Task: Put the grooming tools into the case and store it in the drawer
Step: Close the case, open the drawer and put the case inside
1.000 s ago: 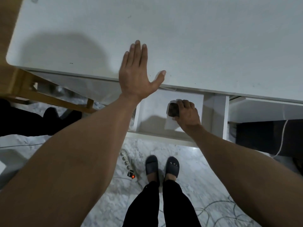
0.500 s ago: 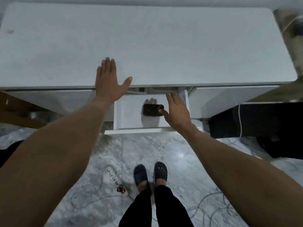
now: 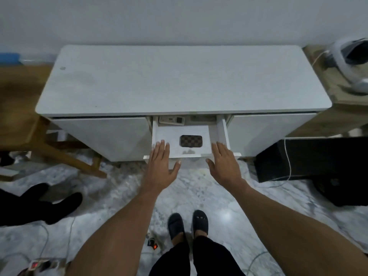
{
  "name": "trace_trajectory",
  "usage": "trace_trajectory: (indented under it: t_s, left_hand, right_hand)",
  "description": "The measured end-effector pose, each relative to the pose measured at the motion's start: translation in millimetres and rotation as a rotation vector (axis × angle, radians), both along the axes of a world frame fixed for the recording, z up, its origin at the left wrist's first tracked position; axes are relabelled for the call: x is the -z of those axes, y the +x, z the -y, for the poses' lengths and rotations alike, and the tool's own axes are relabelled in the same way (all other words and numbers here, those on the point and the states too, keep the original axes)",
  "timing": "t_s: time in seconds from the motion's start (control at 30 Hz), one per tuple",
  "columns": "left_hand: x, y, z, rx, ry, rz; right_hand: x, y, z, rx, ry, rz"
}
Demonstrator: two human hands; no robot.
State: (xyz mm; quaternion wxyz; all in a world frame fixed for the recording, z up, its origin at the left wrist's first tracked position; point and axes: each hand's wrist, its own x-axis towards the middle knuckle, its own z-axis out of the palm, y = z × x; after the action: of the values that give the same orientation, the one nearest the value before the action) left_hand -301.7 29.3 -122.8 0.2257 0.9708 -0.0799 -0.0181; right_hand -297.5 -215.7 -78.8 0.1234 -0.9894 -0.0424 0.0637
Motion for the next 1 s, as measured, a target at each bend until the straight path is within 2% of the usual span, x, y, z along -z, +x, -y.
trace_trajectory:
  t_s: [0.27, 0.5, 1.0]
  left_hand:
    - [17, -37, -4, -0.031, 0.003, -0.062]
    - [22, -32, -6, 0.001, -0.012, -0.063]
    - [20, 74, -5, -0.001, 0.001, -0.046]
  right_hand:
    - [11, -33, 4, 0.022, -0.076, -0.18]
    - [17, -31, 1, 0.02, -0.105, -0.218]
    - [19, 78, 7, -0.013, -0.093, -0.22]
